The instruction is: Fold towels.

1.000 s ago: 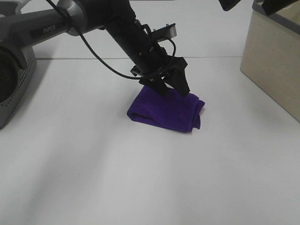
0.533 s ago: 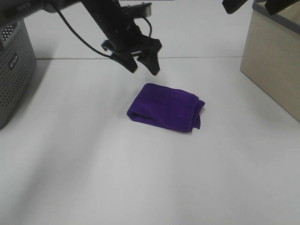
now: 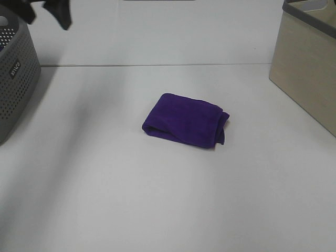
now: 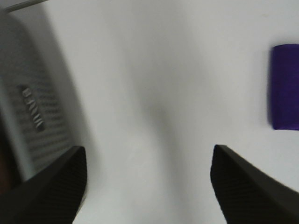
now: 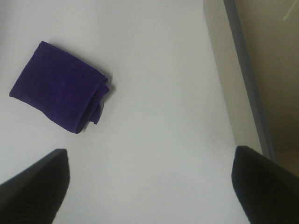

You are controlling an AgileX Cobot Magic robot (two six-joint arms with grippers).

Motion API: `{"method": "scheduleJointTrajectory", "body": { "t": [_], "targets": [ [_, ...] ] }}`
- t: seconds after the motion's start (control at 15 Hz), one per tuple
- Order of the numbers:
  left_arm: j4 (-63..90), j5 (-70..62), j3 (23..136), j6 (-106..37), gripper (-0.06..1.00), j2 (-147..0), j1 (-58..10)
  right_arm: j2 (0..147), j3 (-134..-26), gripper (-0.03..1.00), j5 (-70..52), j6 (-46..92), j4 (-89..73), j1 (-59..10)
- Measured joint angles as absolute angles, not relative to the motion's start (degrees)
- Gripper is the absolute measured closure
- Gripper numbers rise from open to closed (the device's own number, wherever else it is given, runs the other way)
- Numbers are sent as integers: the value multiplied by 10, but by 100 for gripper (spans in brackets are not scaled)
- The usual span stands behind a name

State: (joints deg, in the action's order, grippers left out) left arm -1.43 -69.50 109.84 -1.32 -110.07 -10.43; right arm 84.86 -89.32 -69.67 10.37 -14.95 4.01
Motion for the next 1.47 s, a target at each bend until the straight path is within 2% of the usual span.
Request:
{"method": "scheduleJointTrajectory", "body": {
  "t": [0.13, 0.2, 0.27, 0.33, 0.8, 0.93, 1.0, 1.07, 1.33, 1.47],
  "targets": [
    [-29, -694, 1027, -18, 24, -1022, -55, 804, -855, 6, -697, 100, -142, 40],
    [-35, -695, 970, -26, 19, -969, -25, 759, -822, 6, -697, 97, -141, 40],
    [-27, -680, 850, -41, 8, -845, 21, 655, -732, 6, -698, 81, -140, 40],
    [-22, -658, 788, -43, 6, -786, 34, 588, -681, 6, -698, 78, -139, 40],
    [18, -531, 437, -119, 10, -395, 41, 170, -441, 6, -669, 77, -97, 40],
    [23, -524, 388, -123, 10, -311, 41, 99, -406, 6, -663, 77, -89, 40],
    [30, -524, 331, -127, 10, -216, 41, 18, -374, 6, -668, 77, -89, 40],
    [36, -525, 310, -128, 10, -168, 41, -1, -367, 6, -678, 77, -89, 40],
    [41, -535, 303, -132, 10, -10, 41, -3, -340, 6, -670, 94, -89, 40],
    [53, -599, 299, -130, 10, 3, 41, -3, -312, 6, -659, 98, -89, 40]
  ]
}}
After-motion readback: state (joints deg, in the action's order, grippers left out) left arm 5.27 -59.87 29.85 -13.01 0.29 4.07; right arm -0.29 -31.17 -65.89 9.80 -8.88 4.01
